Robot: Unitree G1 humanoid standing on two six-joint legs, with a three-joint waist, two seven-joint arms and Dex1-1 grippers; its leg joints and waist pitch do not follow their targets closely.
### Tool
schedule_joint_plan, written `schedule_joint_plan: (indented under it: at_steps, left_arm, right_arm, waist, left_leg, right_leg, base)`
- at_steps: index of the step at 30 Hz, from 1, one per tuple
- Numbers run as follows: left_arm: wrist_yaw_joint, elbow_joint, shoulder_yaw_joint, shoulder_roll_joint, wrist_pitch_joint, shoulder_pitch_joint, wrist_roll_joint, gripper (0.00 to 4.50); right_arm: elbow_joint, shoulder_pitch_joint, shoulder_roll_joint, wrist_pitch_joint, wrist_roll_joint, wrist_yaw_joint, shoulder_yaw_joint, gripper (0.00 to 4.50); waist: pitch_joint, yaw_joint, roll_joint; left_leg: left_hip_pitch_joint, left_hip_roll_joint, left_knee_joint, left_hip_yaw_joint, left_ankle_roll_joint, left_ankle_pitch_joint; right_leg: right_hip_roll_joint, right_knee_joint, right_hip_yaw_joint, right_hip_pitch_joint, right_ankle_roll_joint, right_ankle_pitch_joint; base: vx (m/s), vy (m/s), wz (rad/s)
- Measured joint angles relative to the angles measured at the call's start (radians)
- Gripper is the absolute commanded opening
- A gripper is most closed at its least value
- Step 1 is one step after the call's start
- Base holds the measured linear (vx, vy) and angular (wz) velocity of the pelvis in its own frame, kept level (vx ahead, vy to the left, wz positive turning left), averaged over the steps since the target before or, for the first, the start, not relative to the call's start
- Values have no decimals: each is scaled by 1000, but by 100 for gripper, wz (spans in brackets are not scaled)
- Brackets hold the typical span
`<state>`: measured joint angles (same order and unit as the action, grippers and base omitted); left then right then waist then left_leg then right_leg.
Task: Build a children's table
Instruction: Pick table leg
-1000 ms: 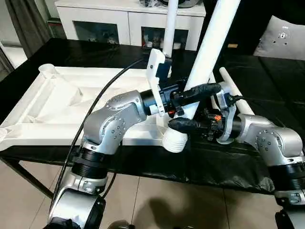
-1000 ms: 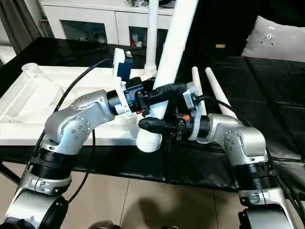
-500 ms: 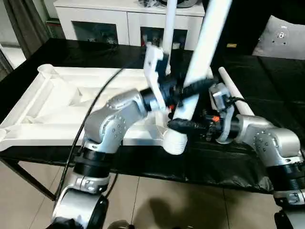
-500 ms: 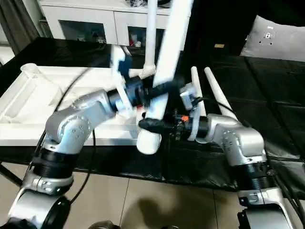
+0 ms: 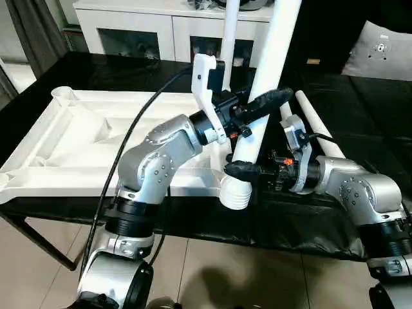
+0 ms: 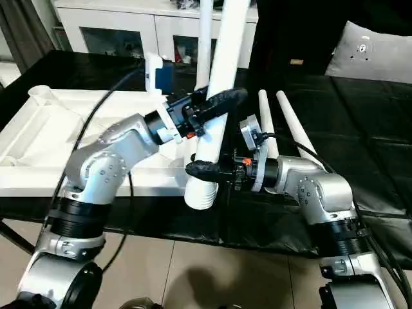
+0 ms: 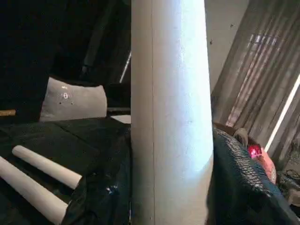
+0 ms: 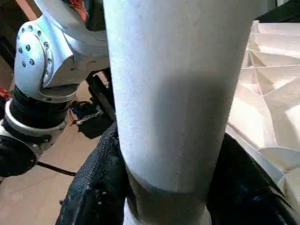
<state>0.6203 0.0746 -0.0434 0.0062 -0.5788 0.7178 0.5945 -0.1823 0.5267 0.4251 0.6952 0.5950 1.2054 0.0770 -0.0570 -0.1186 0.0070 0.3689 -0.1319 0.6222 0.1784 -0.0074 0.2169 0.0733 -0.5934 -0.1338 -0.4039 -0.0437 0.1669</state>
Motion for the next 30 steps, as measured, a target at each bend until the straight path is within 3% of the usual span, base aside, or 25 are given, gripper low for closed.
schedule_joint_plan:
  at_steps: [9, 10, 11, 18, 30]
  left_arm:
    - [-15, 3, 8, -6, 0, 1, 1, 179]
    - [-16, 6, 8, -6, 0, 1, 1, 179]
    - [-19, 10, 8, -6, 1, 1, 0, 179]
    - [-36, 19, 27, -5, 5, 1, -1, 179]
    - [-19, 9, 25, -6, 5, 1, 1, 179]
  right_arm:
    - [-8, 0, -2, -25, -7, -9, -1, 188]
    - [-13, 1, -3, -26, -7, -9, -1, 244]
    - [-17, 2, -4, -26, -9, -11, -1, 258]
    - [-23, 17, -21, -20, -12, -33, -2, 313]
    - [-24, 17, -29, -20, -12, -32, -2, 316]
  waist:
    - [0, 0, 0]
    - [0, 0, 0]
    - [0, 0, 0]
    - [0, 0, 0]
    - [0, -9, 0]
  left_leg:
    - [0, 0, 0, 0, 0, 0]
    - [0, 0, 0, 0, 0, 0]
    - [0, 0, 0, 0, 0, 0]
    - [0, 0, 0, 0, 0, 0]
    - [0, 0, 1, 0, 0, 0]
  right_leg:
    - [0, 0, 0, 0, 0, 0]
    - [0, 0, 0, 0, 0, 0]
    - [0, 0, 0, 0, 0, 0]
    - [0, 0, 0, 0, 0, 0]
    - [0, -1, 0, 0, 0, 0]
  base:
    - [0, 0, 0]
    - [0, 0, 0]
    - [0, 0, 0]
    - [0, 0, 0]
    - [0, 0, 0]
